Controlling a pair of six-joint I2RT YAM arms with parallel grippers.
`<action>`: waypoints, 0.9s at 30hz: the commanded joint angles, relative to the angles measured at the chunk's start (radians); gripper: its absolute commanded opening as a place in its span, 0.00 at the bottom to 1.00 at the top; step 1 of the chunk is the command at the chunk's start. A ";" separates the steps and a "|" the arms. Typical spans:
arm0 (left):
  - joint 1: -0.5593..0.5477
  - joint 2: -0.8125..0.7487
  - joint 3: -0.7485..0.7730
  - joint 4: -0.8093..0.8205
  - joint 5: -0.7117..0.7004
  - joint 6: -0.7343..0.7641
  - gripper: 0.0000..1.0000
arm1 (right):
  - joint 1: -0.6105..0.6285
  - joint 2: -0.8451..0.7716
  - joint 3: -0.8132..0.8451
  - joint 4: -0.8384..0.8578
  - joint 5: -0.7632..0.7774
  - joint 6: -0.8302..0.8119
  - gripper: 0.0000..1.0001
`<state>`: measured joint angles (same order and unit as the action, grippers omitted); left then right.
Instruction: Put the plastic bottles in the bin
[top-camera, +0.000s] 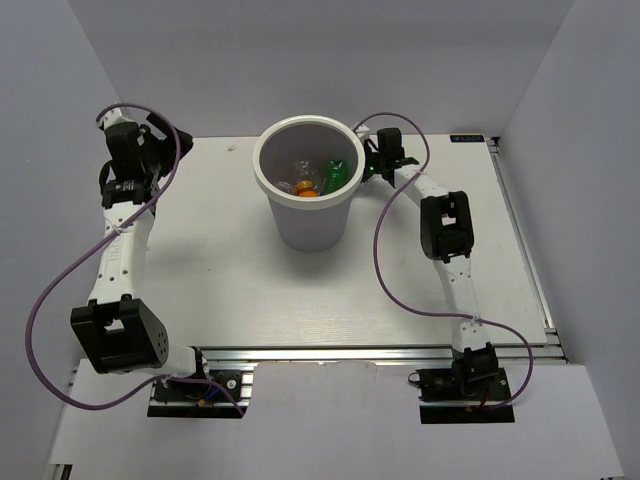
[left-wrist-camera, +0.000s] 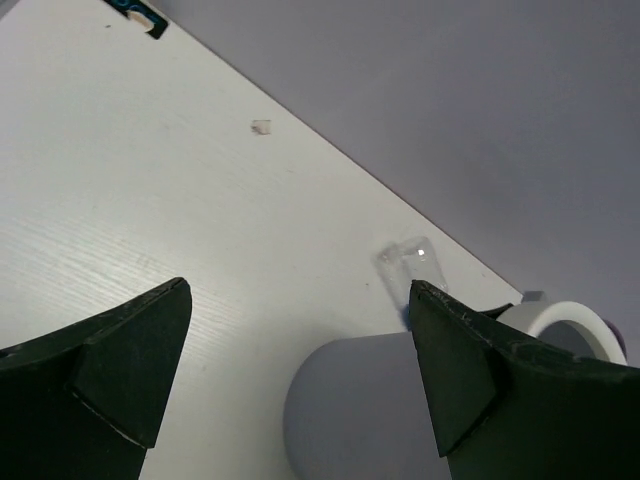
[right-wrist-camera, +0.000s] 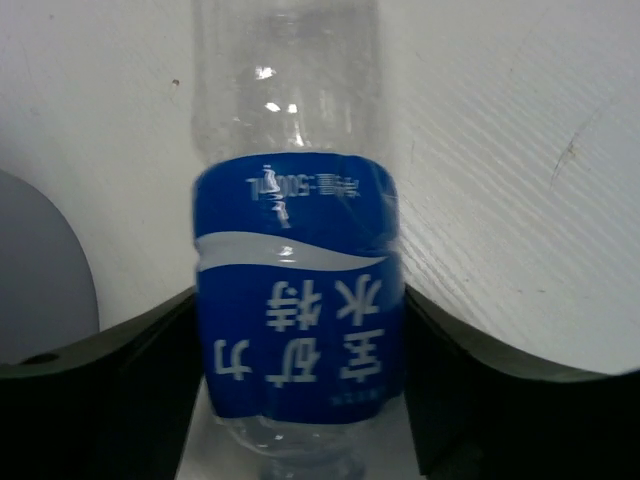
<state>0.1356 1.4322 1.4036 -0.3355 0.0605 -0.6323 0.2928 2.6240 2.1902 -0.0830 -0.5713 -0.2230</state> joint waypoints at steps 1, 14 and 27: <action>0.010 -0.061 -0.049 0.026 -0.014 -0.012 0.98 | 0.002 -0.021 0.023 0.012 0.030 0.010 0.71; 0.012 -0.190 -0.232 -0.034 -0.159 -0.024 0.98 | -0.047 -0.473 -0.066 0.049 0.336 0.042 0.40; 0.012 -0.239 -0.322 -0.031 -0.189 -0.009 0.98 | 0.219 -0.783 -0.099 -0.233 0.518 -0.184 0.50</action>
<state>0.1478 1.2175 1.0855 -0.3668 -0.1066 -0.6529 0.4255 1.8072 2.1418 -0.1638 -0.1291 -0.3328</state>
